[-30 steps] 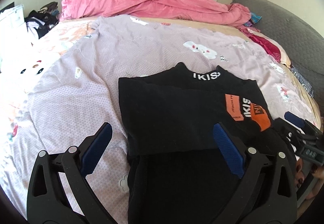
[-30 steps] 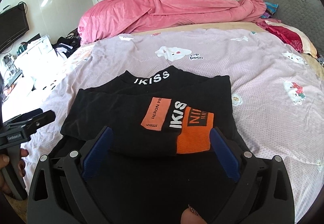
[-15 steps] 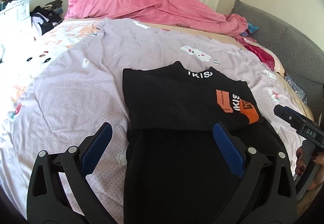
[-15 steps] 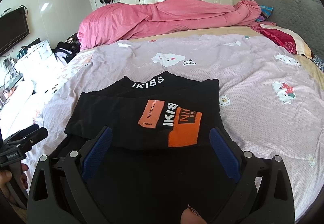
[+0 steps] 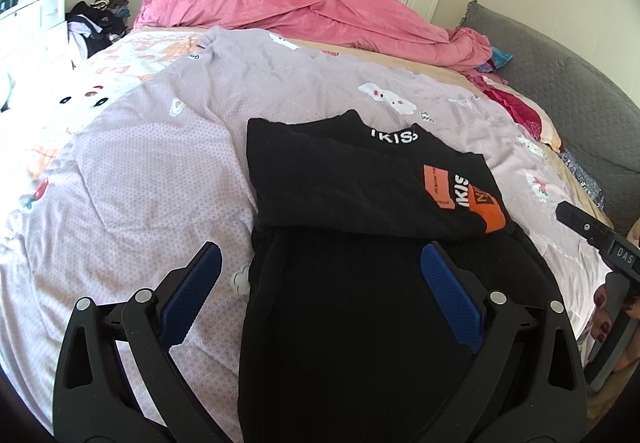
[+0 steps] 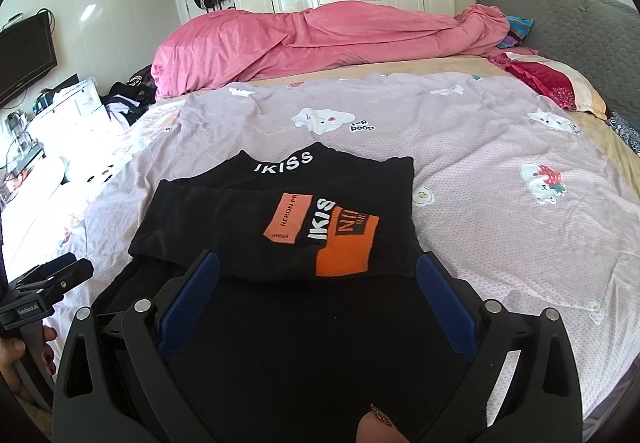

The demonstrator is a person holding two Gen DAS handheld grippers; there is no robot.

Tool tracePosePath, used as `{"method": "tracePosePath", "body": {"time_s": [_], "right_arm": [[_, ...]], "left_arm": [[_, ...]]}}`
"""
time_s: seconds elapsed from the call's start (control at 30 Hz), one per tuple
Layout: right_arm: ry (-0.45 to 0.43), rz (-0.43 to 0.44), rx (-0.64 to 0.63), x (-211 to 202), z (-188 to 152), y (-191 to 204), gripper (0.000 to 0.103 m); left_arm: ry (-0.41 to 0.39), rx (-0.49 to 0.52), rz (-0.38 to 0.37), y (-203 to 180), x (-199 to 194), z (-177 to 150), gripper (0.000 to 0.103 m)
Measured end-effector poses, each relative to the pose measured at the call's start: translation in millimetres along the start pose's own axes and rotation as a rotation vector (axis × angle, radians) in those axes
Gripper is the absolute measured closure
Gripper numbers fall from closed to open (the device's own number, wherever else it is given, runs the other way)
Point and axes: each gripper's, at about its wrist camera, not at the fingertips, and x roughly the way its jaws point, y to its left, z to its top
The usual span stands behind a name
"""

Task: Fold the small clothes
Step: 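Move both open grippers along the shirt back toward its hem, then lower both grippers to the hem edge of the black shirt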

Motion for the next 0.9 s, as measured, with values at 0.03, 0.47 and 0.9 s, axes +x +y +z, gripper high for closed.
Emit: {"method": "tracePosePath", "body": {"time_s": [0.03,0.47,0.9], "right_arm": [[0.002,-0.001,0.000,-1,-1,-1,0.005],[0.022,-0.020,-0.006,-17,-18,-14,0.005],[0.034,-0.035,0.007,-35,-37,-33,0.005]], "left_arm": [[0.002,-0.002,0.009,1,-1,-1,0.009],[0.060,-0.075,0.032,14,-16,-21,0.009],[0.156,-0.107,0.064,21,-27,-43,0.009]]}}
